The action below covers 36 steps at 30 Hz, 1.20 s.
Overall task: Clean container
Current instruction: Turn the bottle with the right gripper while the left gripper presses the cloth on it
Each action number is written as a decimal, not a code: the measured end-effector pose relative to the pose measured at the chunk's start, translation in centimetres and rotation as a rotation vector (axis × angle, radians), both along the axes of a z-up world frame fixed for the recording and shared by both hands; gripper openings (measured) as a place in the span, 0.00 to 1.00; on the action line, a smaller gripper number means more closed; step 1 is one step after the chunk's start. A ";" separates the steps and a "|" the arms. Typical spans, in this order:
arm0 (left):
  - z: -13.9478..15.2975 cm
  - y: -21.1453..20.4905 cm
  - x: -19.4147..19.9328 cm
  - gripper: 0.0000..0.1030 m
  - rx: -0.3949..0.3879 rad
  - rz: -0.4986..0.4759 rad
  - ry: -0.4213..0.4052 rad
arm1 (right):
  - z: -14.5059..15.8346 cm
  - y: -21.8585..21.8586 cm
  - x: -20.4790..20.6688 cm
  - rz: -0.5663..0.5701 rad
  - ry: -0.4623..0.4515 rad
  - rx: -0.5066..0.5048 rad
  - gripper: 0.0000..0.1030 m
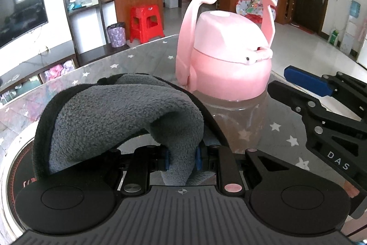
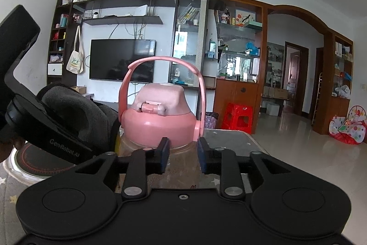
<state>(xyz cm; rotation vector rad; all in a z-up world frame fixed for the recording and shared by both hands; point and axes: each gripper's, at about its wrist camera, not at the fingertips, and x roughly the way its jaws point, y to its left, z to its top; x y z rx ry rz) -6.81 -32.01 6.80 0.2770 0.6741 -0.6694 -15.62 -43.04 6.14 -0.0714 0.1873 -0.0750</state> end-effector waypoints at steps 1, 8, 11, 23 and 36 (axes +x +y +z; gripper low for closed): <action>0.0 -0.1 0.0 0.20 0.004 -0.001 -0.002 | 0.0 0.1 0.0 -0.002 -0.001 -0.001 0.33; -0.3 -0.3 -0.3 0.20 0.023 -0.003 -0.002 | 0.6 0.5 0.0 0.004 -0.026 -0.001 0.34; -0.5 -0.4 -0.6 0.20 0.033 -0.005 -0.005 | 1.0 0.7 0.0 0.013 -0.043 -0.010 0.35; -1.5 -0.2 -1.2 0.20 0.043 -0.004 0.023 | 2.4 1.6 0.0 0.073 -0.079 -0.020 0.37; 1.6 0.1 -2.5 0.20 0.003 -0.039 -0.050 | 3.0 1.5 0.2 0.078 -0.075 -0.019 0.37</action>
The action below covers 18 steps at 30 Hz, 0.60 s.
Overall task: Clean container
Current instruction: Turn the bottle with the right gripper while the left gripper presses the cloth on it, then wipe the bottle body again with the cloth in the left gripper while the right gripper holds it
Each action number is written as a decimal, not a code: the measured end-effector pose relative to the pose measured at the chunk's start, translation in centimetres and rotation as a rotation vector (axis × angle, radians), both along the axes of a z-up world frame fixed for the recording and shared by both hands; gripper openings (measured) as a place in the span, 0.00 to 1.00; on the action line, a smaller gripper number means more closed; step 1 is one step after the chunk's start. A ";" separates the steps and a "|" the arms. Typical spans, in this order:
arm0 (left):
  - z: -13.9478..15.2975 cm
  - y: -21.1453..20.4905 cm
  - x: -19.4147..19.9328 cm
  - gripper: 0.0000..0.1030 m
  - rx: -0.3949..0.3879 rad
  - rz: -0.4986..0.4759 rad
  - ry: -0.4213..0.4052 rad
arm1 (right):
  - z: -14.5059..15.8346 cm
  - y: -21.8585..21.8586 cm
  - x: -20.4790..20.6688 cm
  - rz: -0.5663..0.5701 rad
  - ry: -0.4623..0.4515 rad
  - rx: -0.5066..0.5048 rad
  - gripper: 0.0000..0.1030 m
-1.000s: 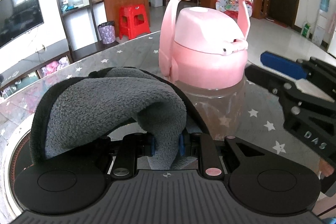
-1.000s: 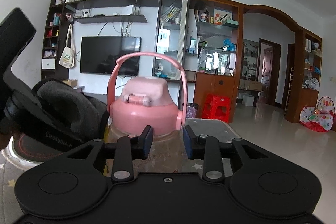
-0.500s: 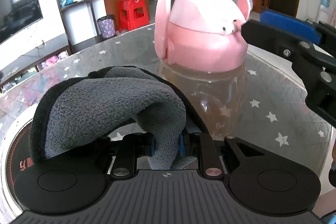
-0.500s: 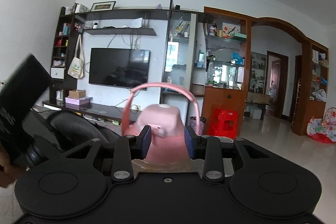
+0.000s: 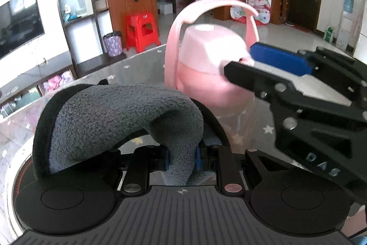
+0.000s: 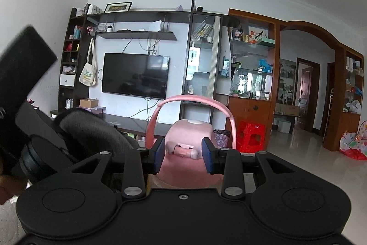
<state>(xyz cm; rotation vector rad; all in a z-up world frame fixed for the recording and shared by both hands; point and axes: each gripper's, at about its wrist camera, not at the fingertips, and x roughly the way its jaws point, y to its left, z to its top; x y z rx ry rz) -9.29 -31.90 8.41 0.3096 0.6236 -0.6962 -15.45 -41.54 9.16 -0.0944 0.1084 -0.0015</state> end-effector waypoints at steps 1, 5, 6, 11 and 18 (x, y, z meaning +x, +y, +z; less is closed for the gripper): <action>0.0 -0.1 0.0 0.20 0.005 -0.002 -0.003 | 0.0 -0.1 -0.1 0.000 0.001 -0.001 0.36; -0.3 -0.3 0.2 0.20 0.013 -0.004 -0.004 | 0.0 -0.2 -0.2 -0.002 0.002 -0.004 0.35; -0.3 -0.4 0.3 0.20 0.013 -0.003 -0.002 | 0.1 -0.2 -0.3 -0.003 0.002 -0.005 0.35; -1.0 -0.4 0.4 0.20 0.025 -0.006 0.007 | 0.1 -0.2 -0.2 -0.009 0.002 -0.012 0.32; -1.6 -0.5 0.8 0.20 0.031 -0.008 0.024 | 0.2 -0.2 -0.3 -0.008 0.003 -0.016 0.31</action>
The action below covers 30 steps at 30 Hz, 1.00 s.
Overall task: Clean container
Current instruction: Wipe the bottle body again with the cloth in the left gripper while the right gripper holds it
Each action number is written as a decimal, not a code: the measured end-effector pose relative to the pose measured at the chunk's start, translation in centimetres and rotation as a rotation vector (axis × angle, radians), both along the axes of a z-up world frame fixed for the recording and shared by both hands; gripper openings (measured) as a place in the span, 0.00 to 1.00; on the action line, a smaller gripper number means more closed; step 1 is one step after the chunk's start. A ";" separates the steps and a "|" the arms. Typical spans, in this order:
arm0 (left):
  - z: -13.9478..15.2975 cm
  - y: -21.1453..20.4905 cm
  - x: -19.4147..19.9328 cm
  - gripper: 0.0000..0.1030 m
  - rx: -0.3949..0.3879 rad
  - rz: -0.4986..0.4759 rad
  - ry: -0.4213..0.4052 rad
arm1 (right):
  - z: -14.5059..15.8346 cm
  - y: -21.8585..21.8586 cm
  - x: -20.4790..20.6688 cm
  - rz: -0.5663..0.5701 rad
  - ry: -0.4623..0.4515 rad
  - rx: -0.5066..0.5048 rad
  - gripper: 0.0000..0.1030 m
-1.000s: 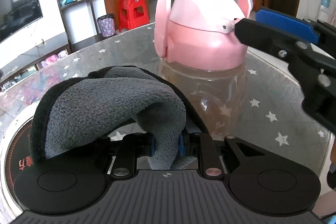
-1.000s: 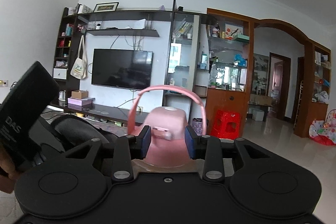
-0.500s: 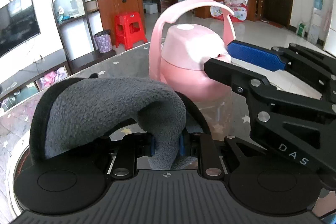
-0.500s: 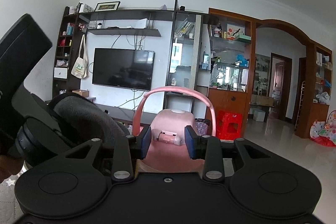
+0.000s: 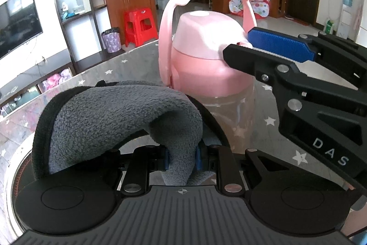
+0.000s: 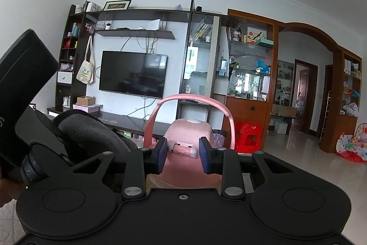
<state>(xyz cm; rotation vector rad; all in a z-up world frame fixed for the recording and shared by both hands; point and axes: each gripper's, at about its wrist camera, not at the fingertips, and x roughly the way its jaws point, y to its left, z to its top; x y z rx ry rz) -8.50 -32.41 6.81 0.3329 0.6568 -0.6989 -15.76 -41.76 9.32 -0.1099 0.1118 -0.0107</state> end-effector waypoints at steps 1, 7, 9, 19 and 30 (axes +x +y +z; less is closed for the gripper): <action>-0.2 0.0 0.0 0.20 0.003 0.000 0.003 | 0.0 -0.1 0.0 -0.001 -0.001 0.002 0.31; -1.1 0.0 0.9 0.20 0.007 0.007 0.031 | 0.0 0.1 0.3 -0.001 0.000 0.006 0.30; -1.7 0.0 1.0 0.20 0.016 0.013 0.044 | -0.1 0.2 0.3 0.002 0.001 0.007 0.30; -3.8 -0.1 2.0 0.20 0.041 0.024 0.098 | -0.8 0.2 0.6 -0.001 0.005 0.004 0.27; -0.5 0.8 1.9 0.20 0.005 0.019 0.021 | -1.5 0.9 1.0 -0.001 0.010 0.003 0.25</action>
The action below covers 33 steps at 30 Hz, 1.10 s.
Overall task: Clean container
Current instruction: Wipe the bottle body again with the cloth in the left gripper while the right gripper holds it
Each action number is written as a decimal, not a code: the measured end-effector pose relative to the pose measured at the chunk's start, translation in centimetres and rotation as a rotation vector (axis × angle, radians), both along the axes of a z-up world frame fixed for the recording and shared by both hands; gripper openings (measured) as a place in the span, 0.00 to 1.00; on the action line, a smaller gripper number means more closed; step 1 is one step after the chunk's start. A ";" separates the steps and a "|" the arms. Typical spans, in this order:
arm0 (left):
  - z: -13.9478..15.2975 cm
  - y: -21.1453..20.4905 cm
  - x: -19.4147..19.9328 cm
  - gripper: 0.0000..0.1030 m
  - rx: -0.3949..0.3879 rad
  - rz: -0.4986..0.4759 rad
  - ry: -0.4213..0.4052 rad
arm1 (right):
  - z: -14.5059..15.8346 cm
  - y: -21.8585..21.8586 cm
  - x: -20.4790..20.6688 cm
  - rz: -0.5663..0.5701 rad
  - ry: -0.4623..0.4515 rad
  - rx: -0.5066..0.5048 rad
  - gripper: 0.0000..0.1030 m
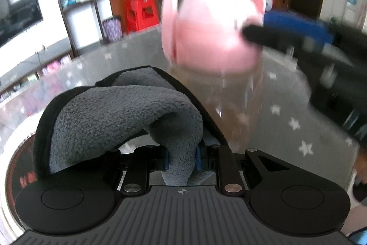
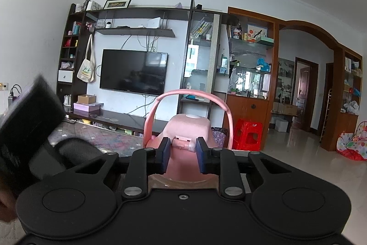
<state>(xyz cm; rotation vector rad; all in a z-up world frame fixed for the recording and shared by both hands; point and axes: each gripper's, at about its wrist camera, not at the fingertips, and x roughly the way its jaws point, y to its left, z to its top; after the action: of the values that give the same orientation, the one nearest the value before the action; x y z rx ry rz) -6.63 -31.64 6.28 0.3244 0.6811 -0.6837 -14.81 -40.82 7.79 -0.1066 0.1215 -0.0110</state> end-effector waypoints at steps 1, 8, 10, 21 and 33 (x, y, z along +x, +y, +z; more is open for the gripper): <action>0.6 0.1 0.1 0.20 -0.008 -0.001 -0.015 | 0.0 0.0 -0.1 0.000 0.001 0.001 0.25; 1.0 -0.1 0.4 0.20 -0.010 0.004 -0.032 | 0.1 -0.3 -0.4 -0.002 0.009 0.002 0.24; 0.5 0.0 0.5 0.20 -0.008 0.007 -0.019 | 0.2 -0.5 -0.6 0.000 0.009 0.004 0.24; -1.8 0.0 -0.1 0.20 0.003 0.009 0.029 | 0.0 -0.4 -0.9 -0.004 0.006 0.000 0.24; -4.0 -0.3 -0.4 0.20 0.021 0.001 0.088 | 0.0 -0.3 -0.8 -0.004 0.005 0.009 0.24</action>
<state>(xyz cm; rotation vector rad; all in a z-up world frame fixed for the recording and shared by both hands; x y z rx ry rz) -7.05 -31.98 2.27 0.3148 0.7732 -0.6931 -15.62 -41.09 7.77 -0.0973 0.1265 -0.0139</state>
